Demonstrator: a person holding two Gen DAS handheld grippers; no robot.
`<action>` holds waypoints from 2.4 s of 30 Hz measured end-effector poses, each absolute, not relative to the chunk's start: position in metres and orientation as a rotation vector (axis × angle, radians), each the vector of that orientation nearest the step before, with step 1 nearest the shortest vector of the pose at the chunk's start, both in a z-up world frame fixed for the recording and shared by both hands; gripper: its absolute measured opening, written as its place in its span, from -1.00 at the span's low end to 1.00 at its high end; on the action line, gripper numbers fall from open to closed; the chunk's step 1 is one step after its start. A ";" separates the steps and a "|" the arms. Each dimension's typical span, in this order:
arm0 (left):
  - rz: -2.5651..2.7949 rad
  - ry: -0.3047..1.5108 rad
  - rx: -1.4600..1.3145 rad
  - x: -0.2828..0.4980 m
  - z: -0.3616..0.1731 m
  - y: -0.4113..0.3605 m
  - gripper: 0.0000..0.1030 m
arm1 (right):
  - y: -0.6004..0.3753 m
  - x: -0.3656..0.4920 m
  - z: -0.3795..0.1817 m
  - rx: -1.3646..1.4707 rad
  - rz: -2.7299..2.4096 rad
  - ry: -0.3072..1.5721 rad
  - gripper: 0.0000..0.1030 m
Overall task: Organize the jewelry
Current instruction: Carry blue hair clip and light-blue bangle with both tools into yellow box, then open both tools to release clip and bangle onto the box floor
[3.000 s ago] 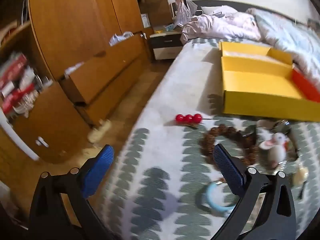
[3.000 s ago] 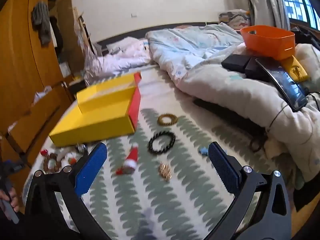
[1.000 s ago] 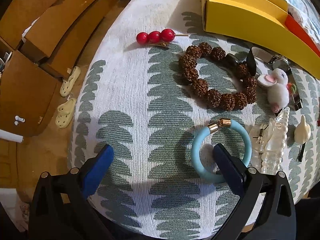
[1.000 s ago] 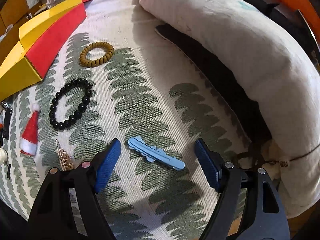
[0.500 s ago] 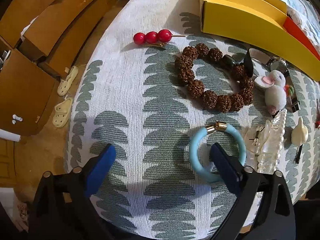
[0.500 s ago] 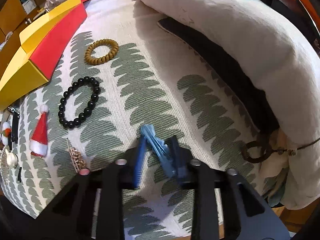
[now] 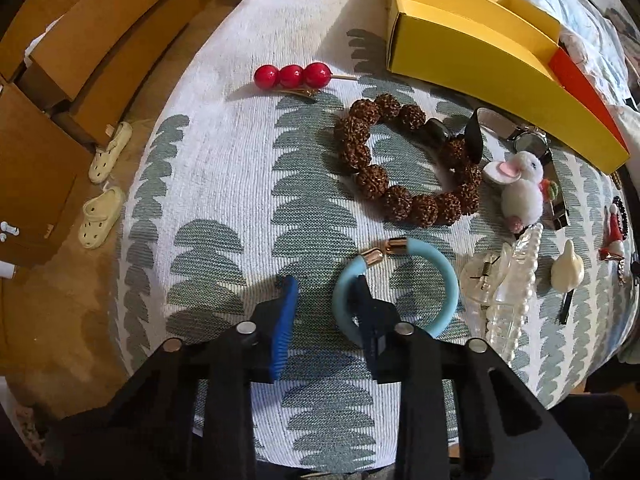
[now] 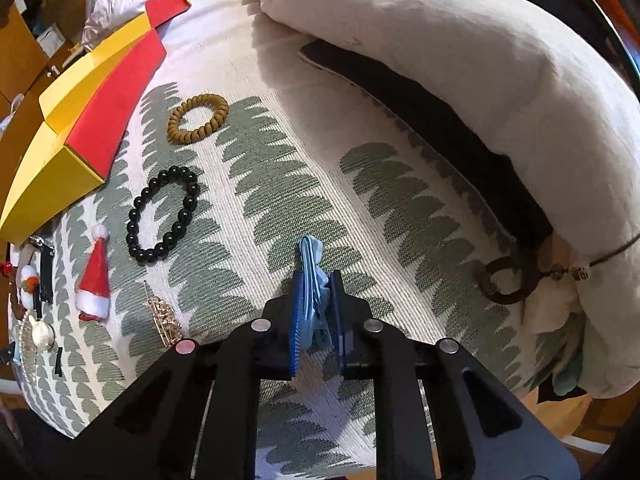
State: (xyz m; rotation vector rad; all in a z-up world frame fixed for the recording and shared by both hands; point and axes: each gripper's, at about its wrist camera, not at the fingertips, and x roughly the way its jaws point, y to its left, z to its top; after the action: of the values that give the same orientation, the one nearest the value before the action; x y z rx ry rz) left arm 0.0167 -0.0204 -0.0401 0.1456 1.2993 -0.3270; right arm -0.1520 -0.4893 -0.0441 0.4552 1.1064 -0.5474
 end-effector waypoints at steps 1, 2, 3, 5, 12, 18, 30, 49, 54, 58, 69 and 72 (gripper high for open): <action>-0.333 1.304 0.144 0.018 -0.040 -0.019 -0.54 | -0.489 -0.153 -0.044 0.458 -0.546 1.104 -0.74; -0.331 1.306 0.143 0.019 -0.041 -0.018 -0.60 | -0.490 -0.153 -0.044 0.463 -0.546 1.099 -0.74; -0.334 1.309 0.137 0.020 -0.041 -0.017 -0.67 | -0.491 -0.150 -0.044 0.467 -0.546 1.095 -0.74; -0.346 1.319 0.123 0.022 -0.043 -0.014 -0.80 | -0.490 -0.157 -0.040 0.475 -0.547 1.079 -0.74; -0.372 1.338 0.068 0.030 -0.045 0.001 -0.82 | -0.489 -0.171 -0.030 0.489 -0.548 1.031 -0.74; -0.390 1.309 0.051 0.032 -0.038 0.005 -0.83 | -0.487 -0.178 -0.020 0.490 -0.552 0.988 -0.74; -0.436 1.222 0.012 0.021 -0.012 0.006 -0.85 | -0.470 -0.182 0.003 0.473 -0.543 0.905 -0.74; -0.536 1.075 -0.007 0.022 0.065 -0.042 -0.85 | -0.388 -0.107 0.066 0.359 -0.324 0.782 -0.74; -0.557 1.062 0.042 0.043 0.084 -0.079 -0.85 | -0.368 -0.053 0.081 0.361 -0.224 0.778 -0.74; -0.560 1.073 0.054 0.071 0.088 -0.106 -0.85 | -0.366 -0.003 0.083 0.379 -0.184 0.788 -0.74; -0.572 1.174 0.078 0.173 0.045 -0.167 -0.85 | -0.374 0.129 0.042 0.361 -0.163 0.933 -0.74; -0.575 1.203 0.088 0.194 0.028 -0.187 -0.85 | -0.373 0.161 0.022 0.329 -0.173 0.991 -0.73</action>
State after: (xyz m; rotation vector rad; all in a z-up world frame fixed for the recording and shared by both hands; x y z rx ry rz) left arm 0.1936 -0.1869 0.0282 0.0875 1.2034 -0.5749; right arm 0.1606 -0.3735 0.0222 0.3292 0.9908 -0.1734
